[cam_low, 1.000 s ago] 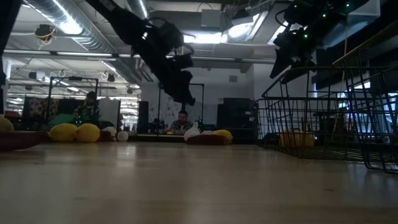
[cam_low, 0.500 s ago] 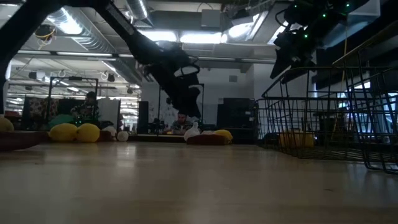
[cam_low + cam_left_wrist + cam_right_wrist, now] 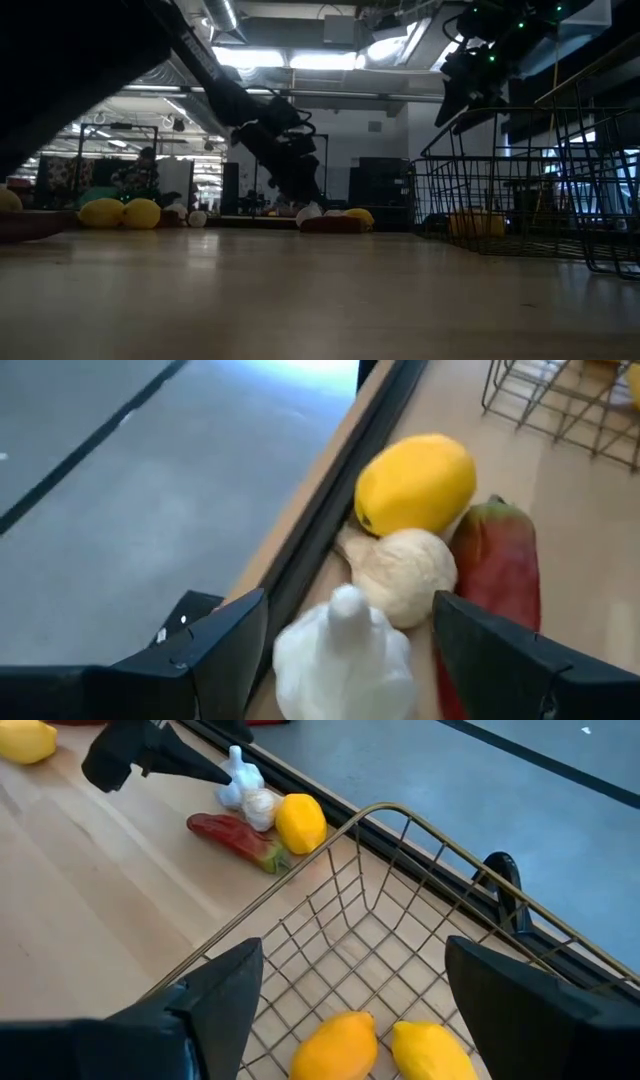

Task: Sort produce into baskets
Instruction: Put the white garlic into the middle wire basket

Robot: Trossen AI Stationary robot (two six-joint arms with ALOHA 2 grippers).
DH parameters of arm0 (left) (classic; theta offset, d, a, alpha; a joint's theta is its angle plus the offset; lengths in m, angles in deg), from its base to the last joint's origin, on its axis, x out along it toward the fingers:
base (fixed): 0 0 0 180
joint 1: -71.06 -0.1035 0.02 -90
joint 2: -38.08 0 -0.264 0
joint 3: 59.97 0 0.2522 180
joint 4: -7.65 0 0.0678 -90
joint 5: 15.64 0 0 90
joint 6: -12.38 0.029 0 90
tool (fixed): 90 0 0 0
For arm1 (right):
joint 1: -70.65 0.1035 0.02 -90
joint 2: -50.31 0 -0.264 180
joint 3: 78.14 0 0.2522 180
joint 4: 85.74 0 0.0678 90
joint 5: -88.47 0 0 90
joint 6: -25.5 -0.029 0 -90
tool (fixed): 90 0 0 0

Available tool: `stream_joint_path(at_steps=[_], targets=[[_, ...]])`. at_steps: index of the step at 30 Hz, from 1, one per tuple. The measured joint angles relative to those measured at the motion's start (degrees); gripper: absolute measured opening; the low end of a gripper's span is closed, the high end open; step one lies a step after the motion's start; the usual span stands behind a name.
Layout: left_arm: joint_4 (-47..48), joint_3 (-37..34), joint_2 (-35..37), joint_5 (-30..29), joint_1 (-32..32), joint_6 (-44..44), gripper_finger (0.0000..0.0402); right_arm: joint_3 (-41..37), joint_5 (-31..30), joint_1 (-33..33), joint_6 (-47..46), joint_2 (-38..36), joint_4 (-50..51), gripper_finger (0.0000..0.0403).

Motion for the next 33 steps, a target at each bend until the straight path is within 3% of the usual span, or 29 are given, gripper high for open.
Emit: stream_joint_path(at_steps=[4,14,20,26,33], targets=[[-0.99,-0.07,-0.75,-0.01,0.1,1.81,0.0246,0.0,-0.57,0.02,0.06,0.0,0.0,0.0308],[-0.57,-0.07,-0.73,0.0,0.17,4.94,0.0088,0.0,-0.55,0.02,0.06,0.0,0.05,0.0308],[-0.6,-0.07,-0.73,0.13,0.17,5.1,0.0017,0.0,-0.55,0.02,0.04,0.0,0.07,0.0308],[1.0,-0.1,0.63,-0.04,0.39,4.94,0.0019,0.0,-0.52,0.02,0.02,0.0,0.07,0.0308],[4.75,-0.09,8.43,-0.08,2.83,6.37,0.0024,0.0,-0.54,0.02,0.02,0.0,0.02,0.0308]])
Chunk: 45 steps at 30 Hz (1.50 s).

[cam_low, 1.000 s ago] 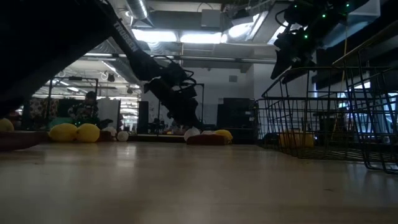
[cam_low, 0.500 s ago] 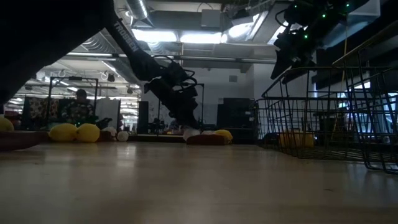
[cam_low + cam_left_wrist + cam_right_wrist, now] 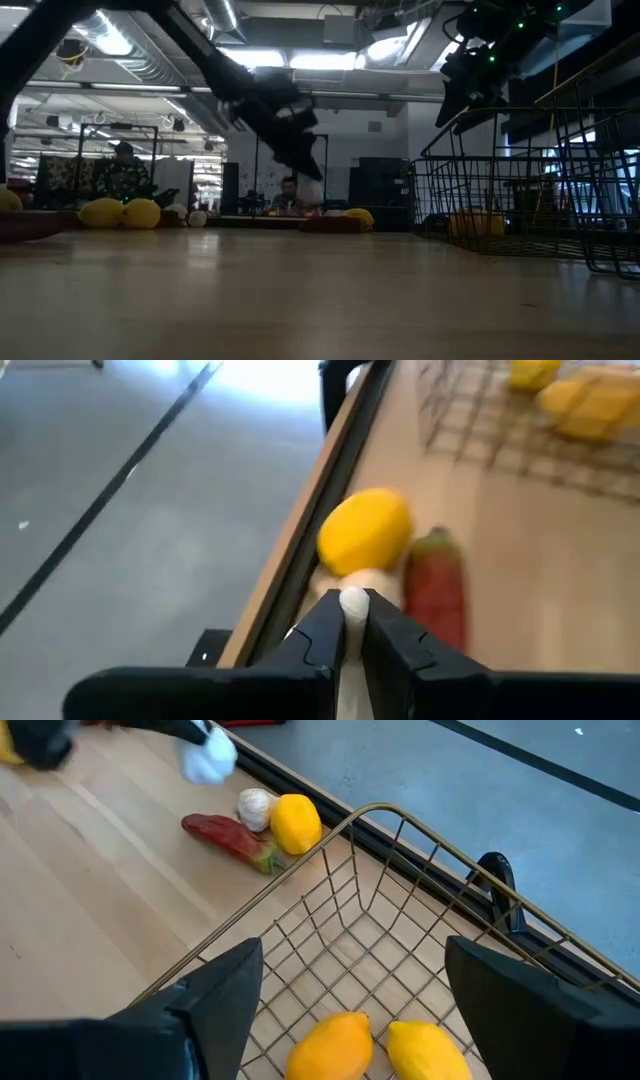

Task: Sort produce into baskets
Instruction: Put the white garlic into the middle wire basket

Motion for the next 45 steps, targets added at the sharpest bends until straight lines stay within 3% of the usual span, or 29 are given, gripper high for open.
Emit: stream_joint_path(at_steps=[6,14,23,31,45], targets=[[0.56,0.02,7.57,0.01,3.63,-0.46,0.0031,0.0,0.01,0.0,-0.02,0.0,0.0,0.0308],[0.47,0.02,12.44,0.14,10.31,-1.43,0.0032,0.0,0.01,0.0,-0.02,0.02,0.02,0.0308],[-0.83,0.0,12.53,0.12,18.63,-1.52,0.0033,0.0,0.01,0.0,-0.02,0.02,-0.05,0.0308],[-7.92,0.0,11.81,0.04,24.22,-1.82,0.0033,0.0,0.01,0.0,-0.02,0.02,-0.04,0.0308],[-21.46,0.02,4.49,0.03,30.63,-1.94,0.0033,0.0,0.01,0.0,-0.02,0.02,-0.04,0.0308]])
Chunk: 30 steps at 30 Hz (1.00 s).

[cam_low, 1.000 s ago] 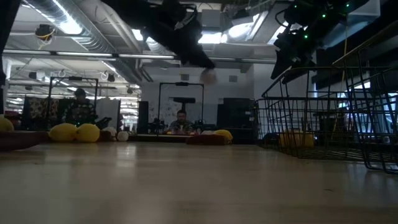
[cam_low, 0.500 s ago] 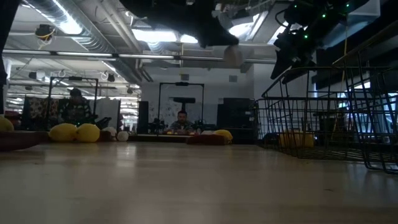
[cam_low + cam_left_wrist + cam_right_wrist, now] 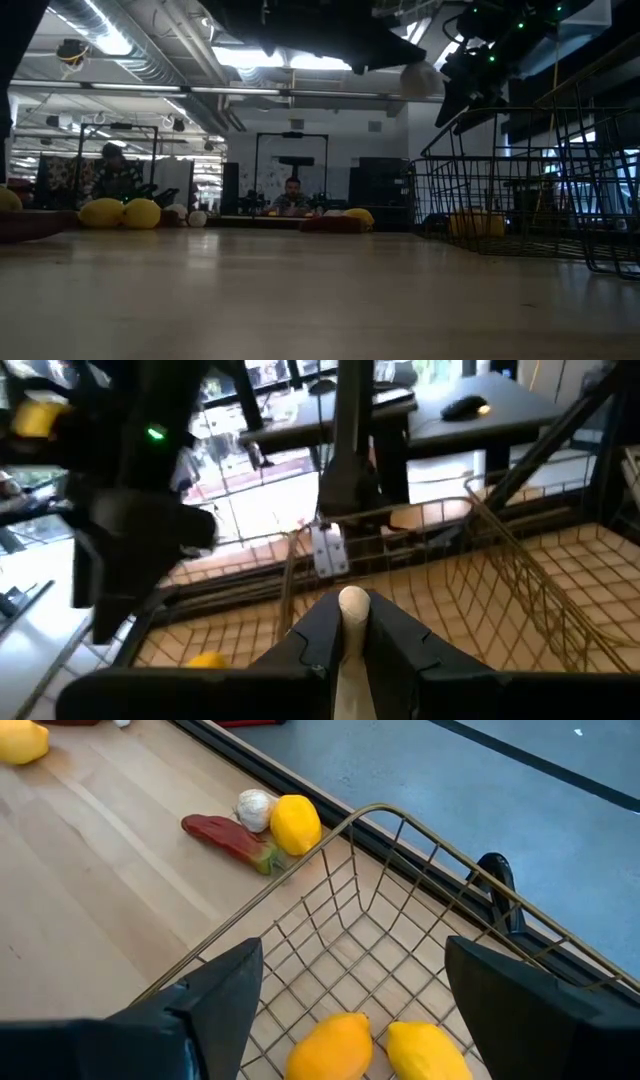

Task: Sort produce into baskets
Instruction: Put the white garlic into the middle wire basket

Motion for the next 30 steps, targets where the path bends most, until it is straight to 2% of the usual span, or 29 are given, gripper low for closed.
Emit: stream_joint_path(at_steps=[6,11,18,22,26,30], targets=[[-6.16,-0.02,-3.27,-0.04,1.56,-0.01,0.0033,0.0,0.0,0.0,0.0,0.0,0.02,0.0308],[-6.58,1.85,-4.38,-0.51,2.21,0.18,0.0033,0.0,0.0,0.0,0.0,0.0,0.03,0.0308],[-1.18,10.89,-10.41,-1.21,1.97,-2.92,0.0033,0.0,-0.01,0.0,0.01,0.0,0.09,0.0308],[5.77,16.01,-13.6,-1.2,2.14,-2.89,0.0033,0.0,-0.13,0.0,0.02,0.0,0.17,0.0308],[8.94,17.38,-14.3,-1.16,2.42,-2.82,0.0033,0.0,-0.37,0.0,-0.13,0.45,-3.04,0.0308],[8.86,17.38,-13.49,-1.16,2.44,-3.06,0.0033,0.0,2.43,0.04,2.97,0.9,-2.78,0.0308]])
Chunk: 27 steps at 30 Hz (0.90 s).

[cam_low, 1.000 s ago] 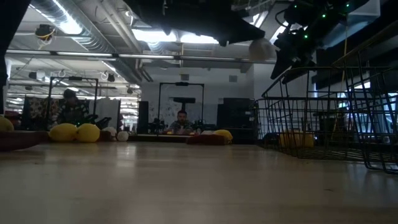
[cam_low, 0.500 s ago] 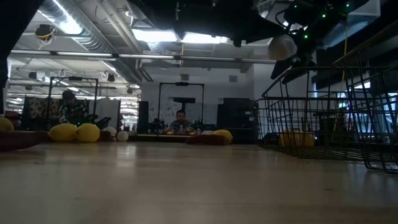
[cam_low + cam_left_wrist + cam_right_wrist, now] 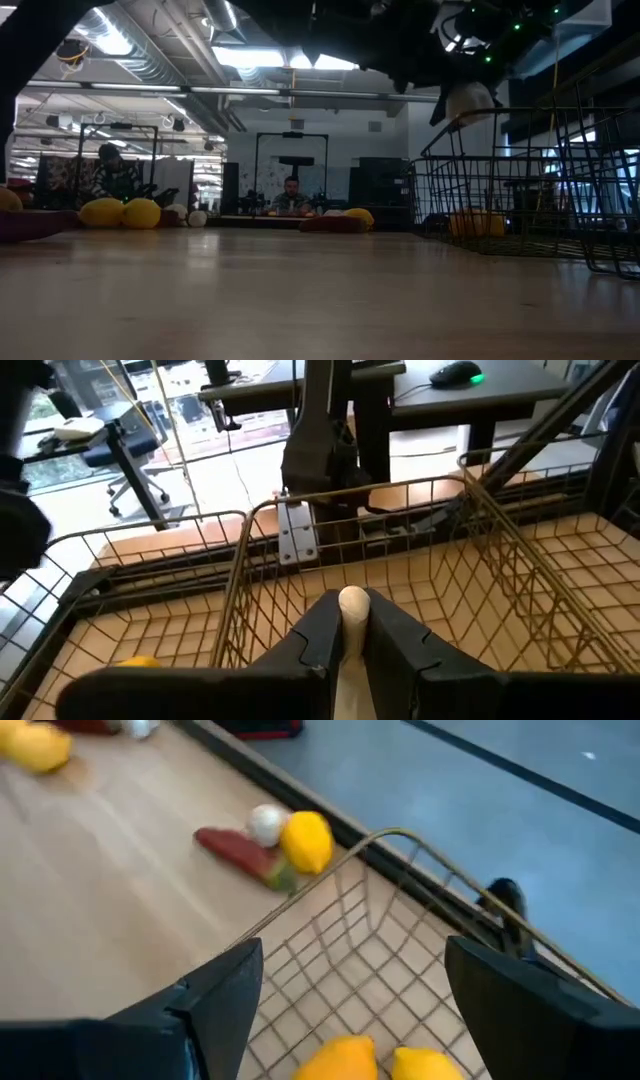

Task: Sort produce into baskets
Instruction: Put the white garlic into the middle wire basket

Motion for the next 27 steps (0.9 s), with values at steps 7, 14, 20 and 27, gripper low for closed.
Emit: stream_joint_path(at_steps=[7,14,20,27], targets=[[4.18,0.05,1.56,0.0,-0.04,0.02,0.0033,-0.02,5.56,0.15,1.52,-5.52,8.42,0.0308],[4.12,0.04,2.19,0.0,-0.04,0.4,0.0033,-0.02,6.82,7.23,4.35,-16.28,16.91,0.0308],[4.04,0.04,2.19,0.0,-0.04,0.15,0.0033,-3.16,8.25,16.8,1.44,-23.9,16.5,0.0308],[4.54,0.04,2.19,0.0,-0.04,0.05,0.0033,-13.23,9.06,26.97,-2.12,-28.6,5.11,0.0308]])
